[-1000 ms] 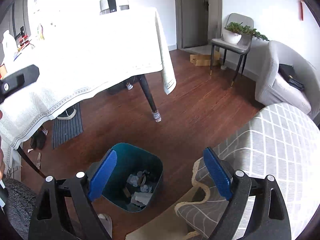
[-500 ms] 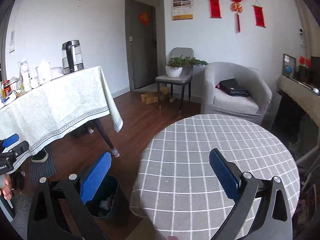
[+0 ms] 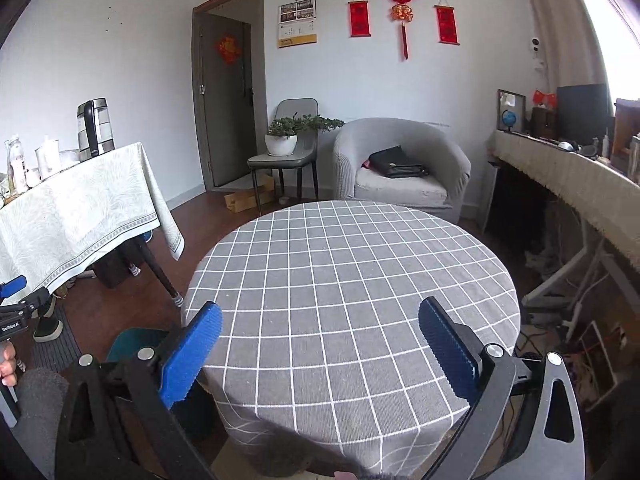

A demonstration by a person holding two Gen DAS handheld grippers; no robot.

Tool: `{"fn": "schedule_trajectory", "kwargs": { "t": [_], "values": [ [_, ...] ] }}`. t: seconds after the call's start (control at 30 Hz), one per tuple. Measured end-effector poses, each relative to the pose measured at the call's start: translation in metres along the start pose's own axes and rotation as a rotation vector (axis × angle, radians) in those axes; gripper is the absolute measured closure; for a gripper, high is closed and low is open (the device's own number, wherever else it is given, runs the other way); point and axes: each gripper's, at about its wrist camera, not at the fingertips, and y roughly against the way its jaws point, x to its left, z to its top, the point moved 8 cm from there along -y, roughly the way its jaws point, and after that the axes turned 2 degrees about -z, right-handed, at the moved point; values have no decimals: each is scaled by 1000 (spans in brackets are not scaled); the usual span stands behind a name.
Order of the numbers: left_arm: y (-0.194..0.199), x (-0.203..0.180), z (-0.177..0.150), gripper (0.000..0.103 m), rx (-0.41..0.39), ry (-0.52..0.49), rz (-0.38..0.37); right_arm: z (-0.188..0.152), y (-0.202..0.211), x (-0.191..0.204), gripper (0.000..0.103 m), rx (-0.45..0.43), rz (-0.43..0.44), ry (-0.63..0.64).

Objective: Collect trash

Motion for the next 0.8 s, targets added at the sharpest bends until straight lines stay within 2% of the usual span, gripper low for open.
{"fn": "schedule_trajectory", "kwargs": {
  "t": [0.2,0.5,0.8],
  "values": [
    [0,-3,-4,4,-17,14,-18,-8,0,8,4,-12,35,38],
    [3,0,-4,4,-24,39,-31,-9,6,27,4,-42,139,49],
    [3,-10,-4,4,-24,-7,-32,-7,6,28,4,-42,151,40]
  ]
}}
